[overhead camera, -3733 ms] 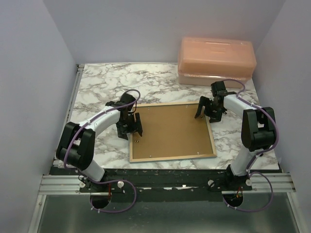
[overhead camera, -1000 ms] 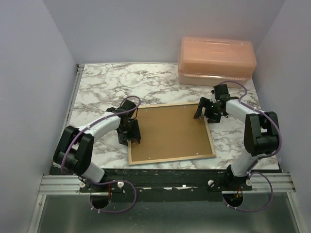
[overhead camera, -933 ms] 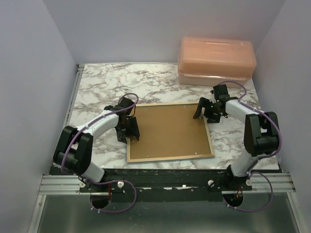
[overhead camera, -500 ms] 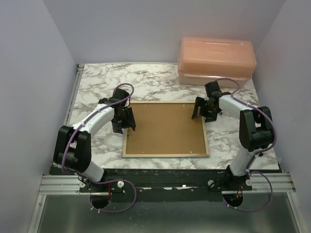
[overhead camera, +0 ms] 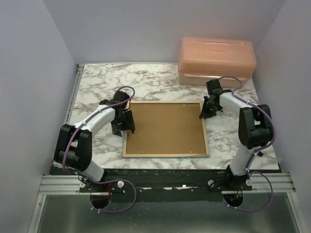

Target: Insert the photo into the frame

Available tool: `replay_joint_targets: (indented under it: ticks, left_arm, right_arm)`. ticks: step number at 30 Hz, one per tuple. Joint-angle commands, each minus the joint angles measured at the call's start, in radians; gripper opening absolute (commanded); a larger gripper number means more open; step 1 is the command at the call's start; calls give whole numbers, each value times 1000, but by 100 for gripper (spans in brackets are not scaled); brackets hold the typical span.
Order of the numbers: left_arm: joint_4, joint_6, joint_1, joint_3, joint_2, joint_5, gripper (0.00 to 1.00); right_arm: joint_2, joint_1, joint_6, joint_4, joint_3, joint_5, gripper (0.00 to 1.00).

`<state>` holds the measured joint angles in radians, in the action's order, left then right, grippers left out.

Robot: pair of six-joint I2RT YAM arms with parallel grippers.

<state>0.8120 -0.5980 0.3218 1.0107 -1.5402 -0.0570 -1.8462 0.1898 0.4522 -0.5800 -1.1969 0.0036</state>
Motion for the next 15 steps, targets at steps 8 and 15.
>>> replay_joint_targets:
  ticks: [8, 15]
  left_arm:
    - [3, 31, -4, -29, 52, 40, 63]
    - [27, 87, -3, -14, 154, 83, 63]
  right_arm:
    - [-75, 8, -10, 6, 32, 64, 18]
    - [9, 8, -8, -16, 56, 4, 73]
